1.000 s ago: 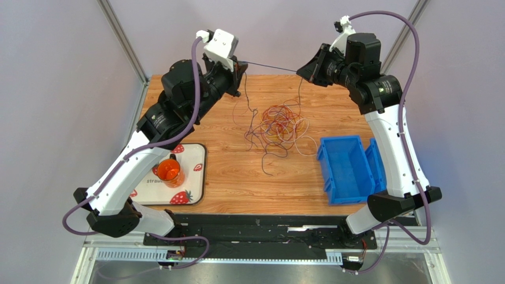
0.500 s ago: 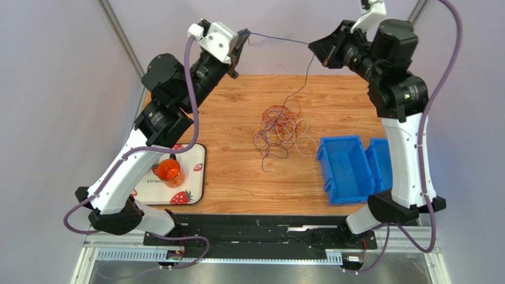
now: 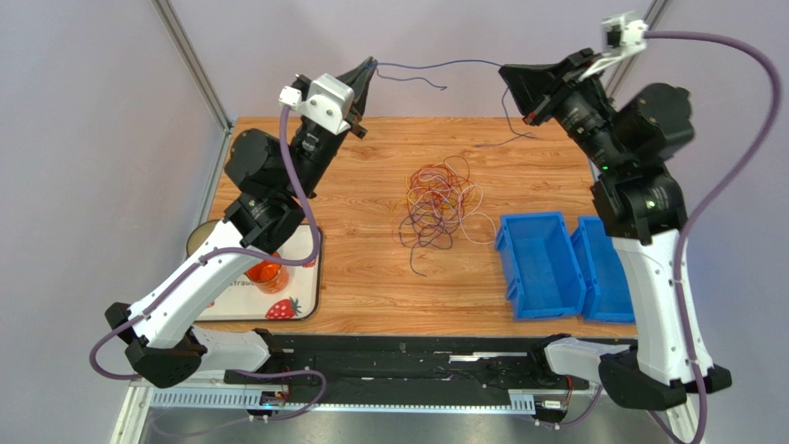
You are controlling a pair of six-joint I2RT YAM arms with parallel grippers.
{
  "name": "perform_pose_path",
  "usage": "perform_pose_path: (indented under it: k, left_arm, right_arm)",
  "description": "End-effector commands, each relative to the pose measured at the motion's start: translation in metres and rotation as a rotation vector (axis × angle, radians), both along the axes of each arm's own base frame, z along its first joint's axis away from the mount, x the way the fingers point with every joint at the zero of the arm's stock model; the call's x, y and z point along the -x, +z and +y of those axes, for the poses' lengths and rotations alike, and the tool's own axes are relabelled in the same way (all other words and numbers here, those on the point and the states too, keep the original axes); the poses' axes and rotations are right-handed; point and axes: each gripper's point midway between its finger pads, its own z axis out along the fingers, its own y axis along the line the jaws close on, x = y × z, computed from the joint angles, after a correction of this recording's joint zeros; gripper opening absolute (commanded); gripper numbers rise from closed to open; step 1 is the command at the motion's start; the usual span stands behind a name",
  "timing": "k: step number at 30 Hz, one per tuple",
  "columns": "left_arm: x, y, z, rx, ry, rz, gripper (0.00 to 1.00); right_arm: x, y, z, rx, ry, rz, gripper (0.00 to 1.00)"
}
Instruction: Untangle the cables
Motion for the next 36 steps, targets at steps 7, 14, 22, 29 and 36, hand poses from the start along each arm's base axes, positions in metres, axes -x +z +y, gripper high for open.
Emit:
perform_pose_path:
  k: [7, 14, 22, 29, 36]
  left_arm:
    - [-0.028, -0.109, -0.034, 0.193, -0.141, 0.347, 0.0]
    - [-0.038, -0.17, -0.09, 0.183, -0.306, 0.624, 0.13]
    - [-0.039, -0.212, -0.133, 0.16, -0.435, 0.824, 0.31]
    - [-0.033, -0.246, -0.135, 0.129, -0.431, 0.956, 0.71]
    - [-0.024, -0.275, -0.098, 0.084, -0.276, 1.047, 0.78]
  right_arm:
    - [-0.022, -0.036, 0.012, -0.012, 0.038, 0.102, 0.0]
    - [-0.02, -0.037, 0.008, -0.034, 0.023, 0.122, 0.0]
    - [-0.009, -0.025, -0.004, -0.063, -0.023, 0.106, 0.0]
    - [-0.004, -0.021, -0.027, -0.082, -0.145, 0.095, 0.0]
    - [0.0, -0.014, -0.052, -0.094, -0.271, 0.1, 0.0]
